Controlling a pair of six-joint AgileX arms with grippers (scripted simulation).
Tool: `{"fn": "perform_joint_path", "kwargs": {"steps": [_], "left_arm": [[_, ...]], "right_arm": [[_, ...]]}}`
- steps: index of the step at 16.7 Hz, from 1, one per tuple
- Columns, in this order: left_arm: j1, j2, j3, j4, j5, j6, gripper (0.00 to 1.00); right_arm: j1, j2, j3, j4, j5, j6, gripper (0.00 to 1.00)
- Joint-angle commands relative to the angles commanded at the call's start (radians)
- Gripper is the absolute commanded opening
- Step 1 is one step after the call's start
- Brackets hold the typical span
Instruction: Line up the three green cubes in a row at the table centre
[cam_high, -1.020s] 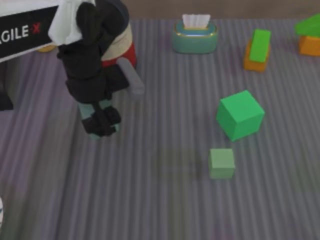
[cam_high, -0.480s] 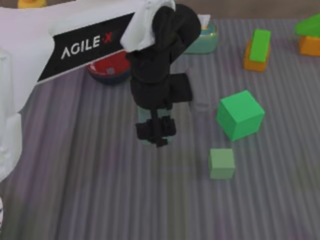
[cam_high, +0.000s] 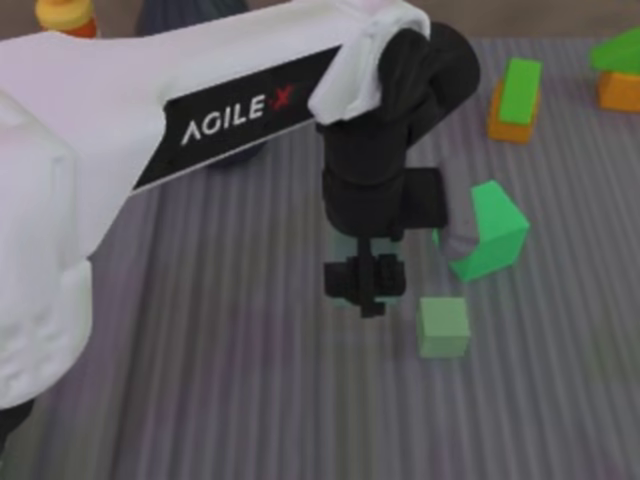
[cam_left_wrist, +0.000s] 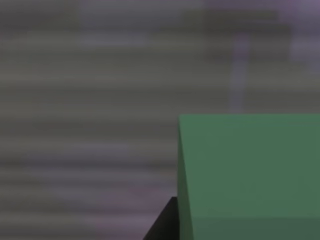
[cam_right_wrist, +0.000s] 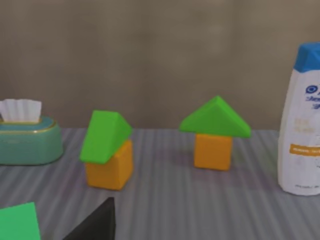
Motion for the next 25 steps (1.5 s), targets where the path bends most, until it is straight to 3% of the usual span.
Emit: {"fn": "perform_joint_path", "kwargs": {"steps": [8,13,25], "left_arm": [[-0.005,0.059,-0.153,0.212,0.001,-0.004,0.00],[-0.007,0.068,-0.173,0.237,0.001,-0.003,0.00],[-0.007,0.068,-0.173,0.237,0.001,-0.003,0.90]], "right_arm": [[0.000,0.000,0.000,0.000,0.000,0.000,1.00],[0.000,0.000,0.000,0.000,0.000,0.000,1.00],[0.000,0.000,0.000,0.000,0.000,0.000,1.00]]}}
